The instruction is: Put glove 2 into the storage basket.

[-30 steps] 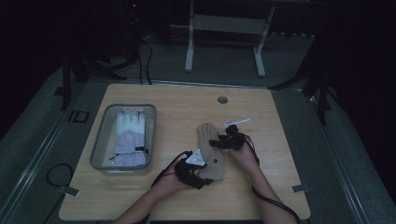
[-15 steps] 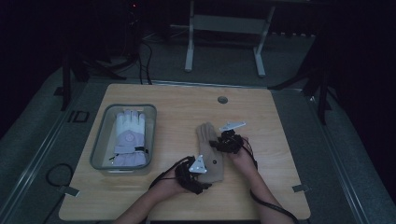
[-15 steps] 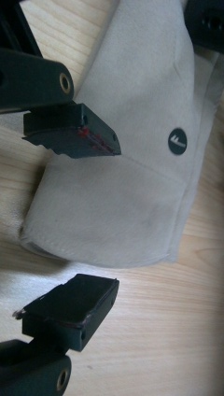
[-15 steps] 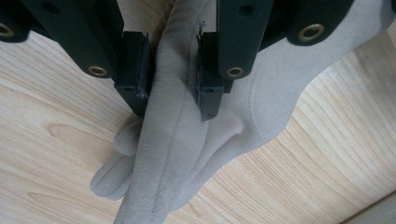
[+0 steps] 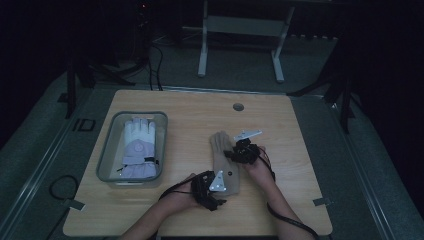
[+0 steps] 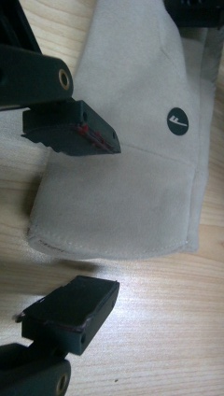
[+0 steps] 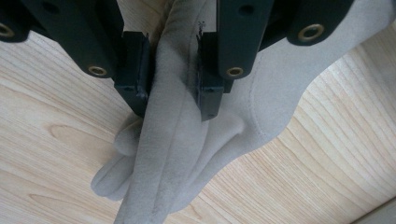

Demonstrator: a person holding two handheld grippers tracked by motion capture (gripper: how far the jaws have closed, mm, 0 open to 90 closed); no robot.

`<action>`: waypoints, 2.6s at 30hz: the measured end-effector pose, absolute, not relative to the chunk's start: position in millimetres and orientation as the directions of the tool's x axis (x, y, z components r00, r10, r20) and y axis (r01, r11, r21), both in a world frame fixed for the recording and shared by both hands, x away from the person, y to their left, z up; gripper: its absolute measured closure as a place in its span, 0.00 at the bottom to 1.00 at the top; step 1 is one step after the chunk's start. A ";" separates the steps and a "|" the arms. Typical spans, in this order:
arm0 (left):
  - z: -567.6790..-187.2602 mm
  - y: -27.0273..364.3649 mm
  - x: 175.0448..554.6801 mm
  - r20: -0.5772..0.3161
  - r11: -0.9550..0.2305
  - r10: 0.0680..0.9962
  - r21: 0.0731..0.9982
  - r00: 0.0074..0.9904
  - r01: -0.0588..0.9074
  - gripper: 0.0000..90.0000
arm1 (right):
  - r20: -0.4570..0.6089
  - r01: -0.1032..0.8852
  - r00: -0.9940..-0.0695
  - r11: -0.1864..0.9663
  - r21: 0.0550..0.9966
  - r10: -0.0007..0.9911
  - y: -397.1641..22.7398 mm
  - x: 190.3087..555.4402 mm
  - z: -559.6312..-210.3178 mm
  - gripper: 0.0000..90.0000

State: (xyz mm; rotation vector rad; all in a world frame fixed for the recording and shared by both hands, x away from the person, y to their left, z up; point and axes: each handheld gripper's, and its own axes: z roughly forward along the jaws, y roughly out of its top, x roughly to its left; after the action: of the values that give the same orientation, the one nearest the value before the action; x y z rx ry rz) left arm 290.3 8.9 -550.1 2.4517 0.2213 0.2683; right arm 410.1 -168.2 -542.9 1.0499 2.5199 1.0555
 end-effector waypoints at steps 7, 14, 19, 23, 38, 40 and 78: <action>-547.3 6.5 292.6 0.189 -0.787 0.249 0.611 0.950 0.085 0.65 | 0.070 0.531 -0.724 0.491 0.691 0.686 -166.0 409.6 -542.9 0.78; -545.1 12.5 302.9 0.101 -0.751 0.312 0.635 0.945 0.180 0.90 | 0.087 0.538 -0.724 0.481 0.693 0.684 -164.9 410.1 -541.0 0.80; -538.9 15.2 301.8 0.113 -0.758 0.321 0.626 0.940 0.184 0.90 | 0.106 0.541 -0.721 0.460 0.705 0.685 -164.7 409.8 -533.5 0.80; -532.7 19.5 301.6 0.121 -0.759 0.327 0.625 0.937 0.184 0.91 | 0.103 0.526 -0.726 0.452 0.721 0.680 -161.5 409.1 -524.0 0.80; -496.3 45.0 299.2 0.142 -0.759 0.335 0.626 0.932 0.178 0.91 | 0.094 0.480 -0.747 0.437 0.761 0.658 -141.9 406.9 -484.2 0.80; -492.1 47.7 298.4 0.153 -0.762 0.336 0.625 0.929 0.172 0.91 | 0.088 0.474 -0.749 0.438 0.764 0.657 -138.7 406.4 -479.5 0.80; -449.4 126.5 287.1 0.217 -0.766 0.426 0.604 0.878 0.222 0.91 | 0.068 0.396 -0.808 0.453 0.799 0.586 -48.3 411.0 -429.5 0.80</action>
State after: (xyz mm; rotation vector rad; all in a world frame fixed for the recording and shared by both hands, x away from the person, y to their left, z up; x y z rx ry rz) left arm 287.1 126.5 -449.4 2.4587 0.4676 0.4623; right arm 411.0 -48.3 -429.5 0.8536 2.4853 1.2794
